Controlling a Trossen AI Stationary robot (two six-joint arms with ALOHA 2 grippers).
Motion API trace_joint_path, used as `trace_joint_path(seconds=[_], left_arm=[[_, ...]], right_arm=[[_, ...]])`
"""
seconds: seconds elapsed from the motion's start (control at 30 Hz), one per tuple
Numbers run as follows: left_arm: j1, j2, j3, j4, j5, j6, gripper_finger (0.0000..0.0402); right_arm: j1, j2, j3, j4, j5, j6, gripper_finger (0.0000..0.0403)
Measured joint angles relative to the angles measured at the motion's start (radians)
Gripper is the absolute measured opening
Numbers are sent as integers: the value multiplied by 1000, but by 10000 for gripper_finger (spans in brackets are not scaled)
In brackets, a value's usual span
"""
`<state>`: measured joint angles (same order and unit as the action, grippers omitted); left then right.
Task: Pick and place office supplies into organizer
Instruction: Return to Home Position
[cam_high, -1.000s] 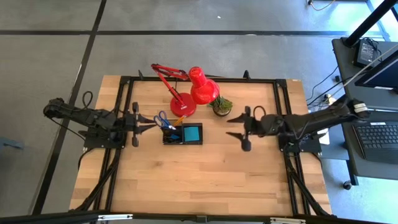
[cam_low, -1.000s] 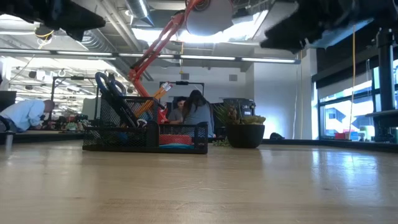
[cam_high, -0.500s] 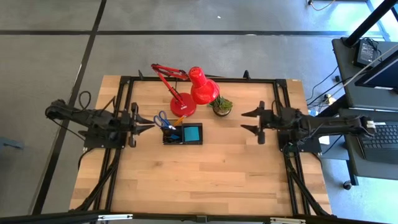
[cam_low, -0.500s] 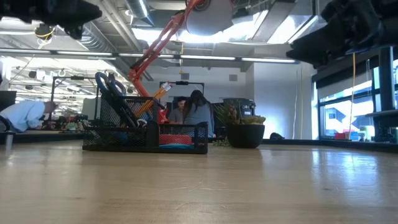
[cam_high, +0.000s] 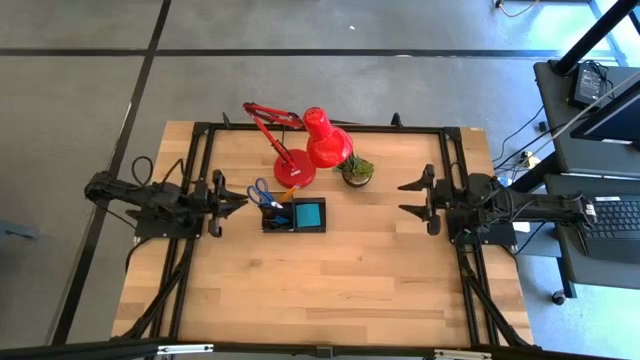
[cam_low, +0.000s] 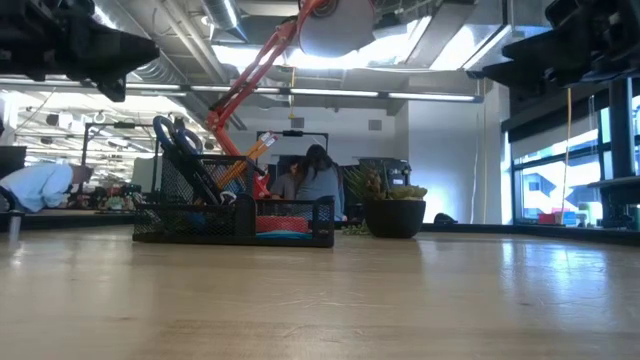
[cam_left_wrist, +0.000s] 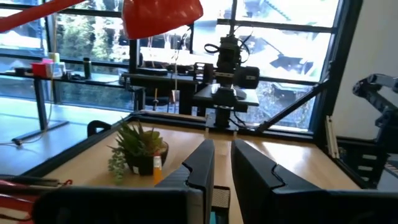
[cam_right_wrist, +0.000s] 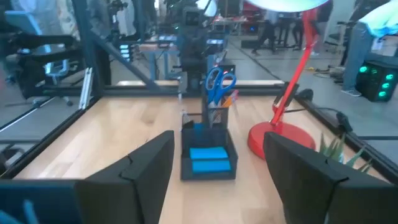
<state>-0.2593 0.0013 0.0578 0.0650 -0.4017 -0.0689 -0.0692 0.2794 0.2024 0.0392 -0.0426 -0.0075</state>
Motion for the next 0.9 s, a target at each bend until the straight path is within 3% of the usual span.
trace_joint_path(seconds=[0.4, 0.6, 0.9], left_arm=[[34, -1, -3, -40, 3, -5, 48], [33, -1, -27, -6, 57, 28, 51], [33, 6, -50, 5, 23, 53, 51]], right_arm=[[0, -173, -80, -59, -15, 3, 250], [0, -279, -140, -62, -15, 3, 250], [0, -278, -192, -19, -17, 1, 250]])
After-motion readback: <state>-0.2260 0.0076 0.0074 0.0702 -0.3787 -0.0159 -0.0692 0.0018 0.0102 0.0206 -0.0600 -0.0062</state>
